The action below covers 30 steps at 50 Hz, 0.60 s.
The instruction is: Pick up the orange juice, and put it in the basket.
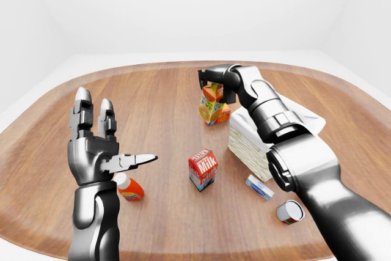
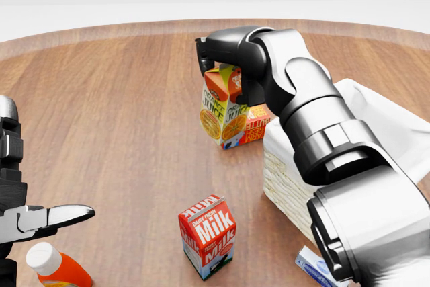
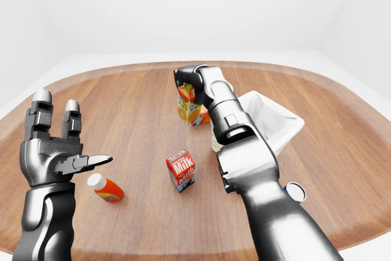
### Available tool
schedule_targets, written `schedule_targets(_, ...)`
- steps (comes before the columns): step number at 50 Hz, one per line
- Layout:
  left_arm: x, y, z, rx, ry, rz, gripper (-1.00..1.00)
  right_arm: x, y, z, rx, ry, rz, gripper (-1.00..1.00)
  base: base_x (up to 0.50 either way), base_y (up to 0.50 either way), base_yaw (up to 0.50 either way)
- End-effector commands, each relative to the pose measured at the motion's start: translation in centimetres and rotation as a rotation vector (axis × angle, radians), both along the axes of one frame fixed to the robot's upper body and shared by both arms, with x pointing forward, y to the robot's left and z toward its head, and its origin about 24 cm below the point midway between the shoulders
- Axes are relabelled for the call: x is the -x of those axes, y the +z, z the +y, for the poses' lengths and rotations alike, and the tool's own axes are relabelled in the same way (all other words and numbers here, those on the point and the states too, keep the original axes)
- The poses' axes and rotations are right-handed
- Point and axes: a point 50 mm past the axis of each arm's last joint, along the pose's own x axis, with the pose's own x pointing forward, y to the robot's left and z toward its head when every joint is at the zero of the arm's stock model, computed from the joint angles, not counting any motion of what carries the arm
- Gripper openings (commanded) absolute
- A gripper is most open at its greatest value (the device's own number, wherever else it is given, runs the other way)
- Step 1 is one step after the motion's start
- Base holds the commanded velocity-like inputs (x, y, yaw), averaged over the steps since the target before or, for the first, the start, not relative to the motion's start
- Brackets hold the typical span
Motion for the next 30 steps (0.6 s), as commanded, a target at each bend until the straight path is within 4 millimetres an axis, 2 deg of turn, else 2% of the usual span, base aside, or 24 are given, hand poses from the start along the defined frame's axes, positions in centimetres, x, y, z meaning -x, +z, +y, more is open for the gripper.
schedule_targets(1, 0.0, 0.0, 0.0, 0.000, 0.000, 0.000, 1.00, 0.0, 2.0, -0.3, -0.031, 0.000, -0.033, -1.00, 0.00, 0.00, 0.00)
schedule_targets(20, 0.0, 0.0, 0.0, 0.000, 0.000, 0.000, 1.00, 0.1, 3.6, -1.4, -0.056, -0.010, -0.038, -1.00, 0.00, 0.00, 0.00)
schedule_targets(30, 0.0, 0.0, 0.0, 0.000, 0.000, 0.000, 1.00, 0.2, 4.7, -3.2, -0.061, -0.033, -0.035, -1.00, 0.00, 0.00, 0.00)
